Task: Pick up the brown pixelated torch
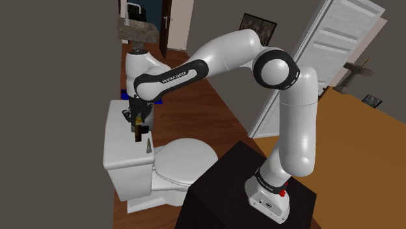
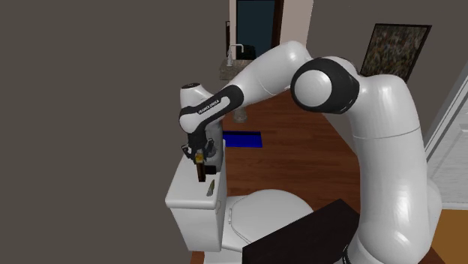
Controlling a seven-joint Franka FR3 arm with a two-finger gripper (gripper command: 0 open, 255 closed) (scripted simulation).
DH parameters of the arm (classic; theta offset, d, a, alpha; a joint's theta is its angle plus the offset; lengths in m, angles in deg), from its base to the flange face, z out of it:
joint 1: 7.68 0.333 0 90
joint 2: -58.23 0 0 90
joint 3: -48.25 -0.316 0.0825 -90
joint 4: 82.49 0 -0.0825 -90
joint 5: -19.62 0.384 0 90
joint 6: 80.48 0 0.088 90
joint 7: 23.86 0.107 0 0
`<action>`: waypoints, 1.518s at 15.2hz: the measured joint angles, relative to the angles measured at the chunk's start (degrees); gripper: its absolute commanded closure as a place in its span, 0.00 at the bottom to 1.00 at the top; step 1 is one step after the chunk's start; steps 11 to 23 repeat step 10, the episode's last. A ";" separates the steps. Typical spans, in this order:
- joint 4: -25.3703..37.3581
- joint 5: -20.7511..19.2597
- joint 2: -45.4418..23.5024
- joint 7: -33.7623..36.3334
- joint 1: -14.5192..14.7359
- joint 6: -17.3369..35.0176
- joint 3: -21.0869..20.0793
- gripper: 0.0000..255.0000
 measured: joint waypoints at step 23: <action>3.01 1.09 3.20 -0.92 -0.33 -6.11 -0.52 1.00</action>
